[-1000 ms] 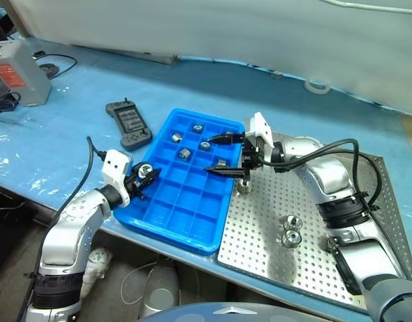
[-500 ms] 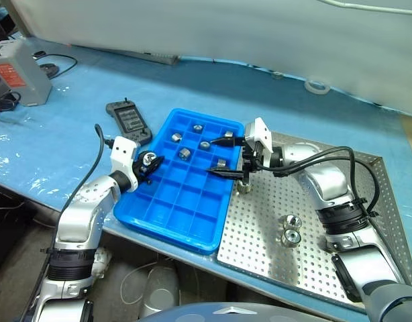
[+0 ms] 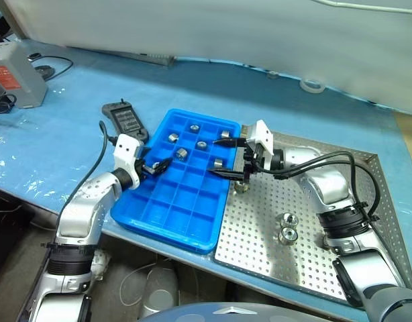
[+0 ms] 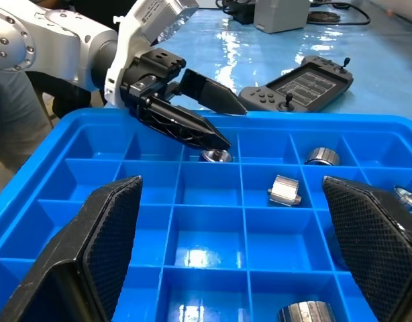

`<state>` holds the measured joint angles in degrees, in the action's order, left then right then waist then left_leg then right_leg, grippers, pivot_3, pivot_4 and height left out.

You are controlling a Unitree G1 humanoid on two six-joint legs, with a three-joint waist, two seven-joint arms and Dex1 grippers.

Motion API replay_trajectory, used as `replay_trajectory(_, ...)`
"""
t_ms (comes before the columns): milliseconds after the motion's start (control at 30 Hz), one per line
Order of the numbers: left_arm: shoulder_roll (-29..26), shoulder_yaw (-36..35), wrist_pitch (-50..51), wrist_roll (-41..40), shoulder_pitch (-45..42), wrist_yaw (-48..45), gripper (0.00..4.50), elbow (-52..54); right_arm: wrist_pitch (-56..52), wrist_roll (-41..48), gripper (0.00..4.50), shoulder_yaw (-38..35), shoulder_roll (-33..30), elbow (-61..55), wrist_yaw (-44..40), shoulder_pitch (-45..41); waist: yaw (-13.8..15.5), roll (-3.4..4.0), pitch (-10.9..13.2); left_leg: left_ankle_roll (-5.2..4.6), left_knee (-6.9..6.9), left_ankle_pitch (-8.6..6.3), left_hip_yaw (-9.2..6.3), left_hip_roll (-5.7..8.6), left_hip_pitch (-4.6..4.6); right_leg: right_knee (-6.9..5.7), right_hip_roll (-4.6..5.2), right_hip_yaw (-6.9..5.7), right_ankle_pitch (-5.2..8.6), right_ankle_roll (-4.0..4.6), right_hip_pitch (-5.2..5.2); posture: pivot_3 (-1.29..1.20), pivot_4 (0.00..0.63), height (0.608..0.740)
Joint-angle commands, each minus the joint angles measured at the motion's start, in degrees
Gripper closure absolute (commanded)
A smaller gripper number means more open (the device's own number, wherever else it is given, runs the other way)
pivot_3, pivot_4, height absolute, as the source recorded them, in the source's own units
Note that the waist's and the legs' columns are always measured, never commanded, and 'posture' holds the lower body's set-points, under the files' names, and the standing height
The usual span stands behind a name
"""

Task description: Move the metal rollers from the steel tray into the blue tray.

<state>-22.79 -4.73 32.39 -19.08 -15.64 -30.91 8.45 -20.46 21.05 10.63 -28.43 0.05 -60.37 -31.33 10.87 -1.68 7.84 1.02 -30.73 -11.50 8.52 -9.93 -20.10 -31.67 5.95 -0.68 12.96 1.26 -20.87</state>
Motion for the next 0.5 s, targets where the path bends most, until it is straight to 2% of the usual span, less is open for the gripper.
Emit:
replay_trajectory(33,-1.28,-1.52,-0.93,-3.69,-3.66,-3.69,0.2,2.24,0.29,0.87,0.0,-2.81,-1.17,-2.78,0.24,0.71,0.08,0.0,0.01,-0.01,0.0,0.01,0.0,0.01,0.0,0.0,0.0,-0.02,0.0,0.0,0.01,0.24,0.15,0.74)
replay_trajectory(167,-2.54,0.7,0.46,-8.28,-9.65,-11.84,0.2,0.42,-2.31,2.78,0.0,-7.0,-4.51,-5.91,0.92,3.01,-0.04,-0.01,0.02,-0.08,-0.02,0.02,0.05,0.12,-0.08,0.04,0.04,-0.03,0.0,0.01,0.03,0.15,0.15,0.74)
replay_trajectory(267,-2.47,4.0,-0.69,-7.38,-14.11,-16.38,0.2,-4.36,-3.59,2.99,0.0,-9.52,-6.31,-8.32,2.84,5.17,-0.79,0.0,0.02,-0.11,-0.03,0.02,0.07,0.16,-0.04,0.04,0.05,0.03,0.0,0.01,0.05,0.08,0.15,0.74)
replay_trajectory(433,2.49,15.32,-6.41,-3.09,-25.76,-28.79,0.2,-18.42,-7.82,4.13,0.0,-17.11,-8.79,-18.61,9.78,14.55,-2.34,0.0,0.01,-0.1,-0.01,0.04,0.28,0.15,0.0,0.04,0.03,0.08,-0.01,-0.01,0.08,-0.1,0.15,0.74)
replay_trajectory(500,4.68,18.82,-10.21,-0.57,-28.8,-32.91,0.2,-23.99,-9.25,4.91,0.0,-20.22,-8.82,-22.08,12.56,17.8,-3.95,-0.02,-0.01,-0.21,-0.04,0.03,0.28,0.16,0.0,0.11,0.03,0.17,-0.02,-0.03,0.06,-0.15,0.15,0.74)
